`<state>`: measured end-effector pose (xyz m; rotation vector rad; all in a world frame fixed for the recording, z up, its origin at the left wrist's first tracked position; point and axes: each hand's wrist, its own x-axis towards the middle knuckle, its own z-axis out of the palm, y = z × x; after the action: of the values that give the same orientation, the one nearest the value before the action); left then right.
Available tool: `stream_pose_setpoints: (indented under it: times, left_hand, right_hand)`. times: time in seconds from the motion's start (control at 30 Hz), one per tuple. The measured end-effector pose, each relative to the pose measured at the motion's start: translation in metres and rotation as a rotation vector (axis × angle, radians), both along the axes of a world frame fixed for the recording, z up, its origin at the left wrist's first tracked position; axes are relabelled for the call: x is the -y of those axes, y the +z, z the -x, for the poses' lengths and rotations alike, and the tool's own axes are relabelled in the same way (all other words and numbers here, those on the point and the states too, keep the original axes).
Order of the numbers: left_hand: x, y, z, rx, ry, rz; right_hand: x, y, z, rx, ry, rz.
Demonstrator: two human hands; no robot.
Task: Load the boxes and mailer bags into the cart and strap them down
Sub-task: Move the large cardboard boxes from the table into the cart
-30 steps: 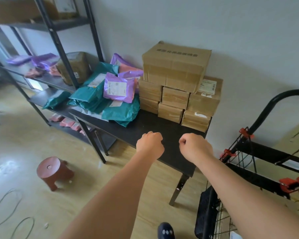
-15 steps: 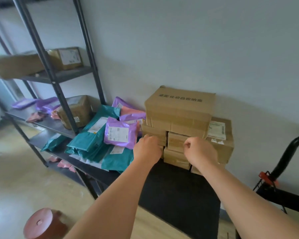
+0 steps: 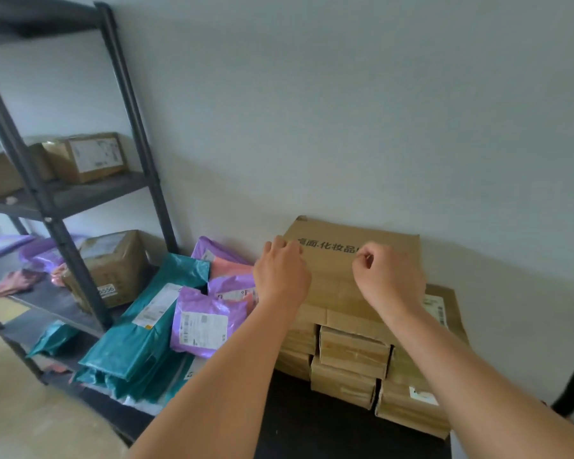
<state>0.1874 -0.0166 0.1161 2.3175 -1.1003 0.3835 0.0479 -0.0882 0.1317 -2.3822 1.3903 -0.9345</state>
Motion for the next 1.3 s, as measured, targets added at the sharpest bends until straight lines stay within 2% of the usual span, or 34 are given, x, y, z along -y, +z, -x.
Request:
stream_pose_setpoints:
  times: [0.2, 0.3, 0.63, 0.97, 1.3]
  left_hand:
    - [0.039, 0.015, -0.026, 0.031, -0.04, -0.067]
    - [0.051, 0.014, -0.033, 0.031, -0.035, -0.152]
    - [0.079, 0.001, -0.059, -0.115, -0.08, -0.203]
    - [0.081, -0.014, -0.066, -0.247, -0.048, -0.282]
    - [0.074, -0.006, -0.06, -0.244, -0.029, -0.255]
  right_hand:
    - [0.031, 0.003, -0.007, -0.041, -0.126, 0.081]
    - [0.037, 0.002, -0.007, -0.169, -0.156, 0.027]
    - [0.051, -0.005, -0.015, -0.307, -0.295, -0.234]
    - [0.057, -0.02, -0.006, -0.231, -0.339, -0.375]
    - [0.051, -0.017, -0.007, -0.163, -0.361, -0.313]
